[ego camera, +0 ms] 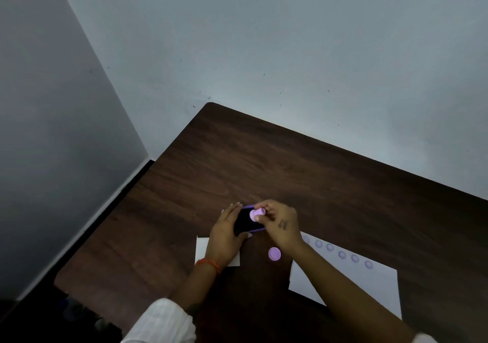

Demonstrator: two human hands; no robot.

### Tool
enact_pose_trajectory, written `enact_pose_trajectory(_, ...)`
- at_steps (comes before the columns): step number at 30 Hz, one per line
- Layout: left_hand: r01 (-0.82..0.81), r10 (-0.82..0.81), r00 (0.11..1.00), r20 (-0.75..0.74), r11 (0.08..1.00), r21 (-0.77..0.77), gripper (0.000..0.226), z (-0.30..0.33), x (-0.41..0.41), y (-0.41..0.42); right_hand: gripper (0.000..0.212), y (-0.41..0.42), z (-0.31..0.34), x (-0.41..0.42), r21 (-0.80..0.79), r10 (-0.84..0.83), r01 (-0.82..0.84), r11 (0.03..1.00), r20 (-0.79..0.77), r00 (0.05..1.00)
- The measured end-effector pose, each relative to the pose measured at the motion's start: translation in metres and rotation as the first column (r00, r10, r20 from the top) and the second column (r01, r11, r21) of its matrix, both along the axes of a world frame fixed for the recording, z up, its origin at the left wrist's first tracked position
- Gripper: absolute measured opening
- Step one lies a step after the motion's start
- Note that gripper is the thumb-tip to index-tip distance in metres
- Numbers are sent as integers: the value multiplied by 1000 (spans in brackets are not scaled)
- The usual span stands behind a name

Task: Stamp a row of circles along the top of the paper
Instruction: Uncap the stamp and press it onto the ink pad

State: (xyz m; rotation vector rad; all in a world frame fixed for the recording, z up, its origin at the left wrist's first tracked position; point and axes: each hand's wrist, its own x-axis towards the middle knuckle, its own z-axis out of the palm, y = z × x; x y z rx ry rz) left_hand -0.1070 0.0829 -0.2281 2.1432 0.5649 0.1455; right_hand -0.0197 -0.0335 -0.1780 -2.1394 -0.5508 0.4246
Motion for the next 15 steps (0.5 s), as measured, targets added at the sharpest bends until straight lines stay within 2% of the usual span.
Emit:
enact_pose_trajectory(2, 9, -9, 1000, 5, 1000, 4, 69, -2, 0, 1, 19, 8, -4, 0, -120, 189, -172, 978, 148, 971)
enact_pose_trajectory(4, 10, -10, 1000, 7, 1000, 8, 69, -3, 0, 1, 19, 11, -9, 0, -241, 382, -321, 916, 281, 880)
enact_pose_trajectory(7, 8, -8, 1000, 20, 1000, 10, 71, -4, 0, 3, 22, 11, -17, 6, -374, 553, -424, 825, 375, 744)
enact_pose_trajectory(10, 14, -14, 1000, 14, 1000, 4, 71, -5, 1, 3, 25, 10, -16, 10, -463, 623, -444, 767, 369, 690)
enact_pose_trajectory(15, -11, 9, 999, 34, 999, 47, 67, -7, 1, 4, 40, 19, -20, -9, -546, 531, -301, 782, 330, 780)
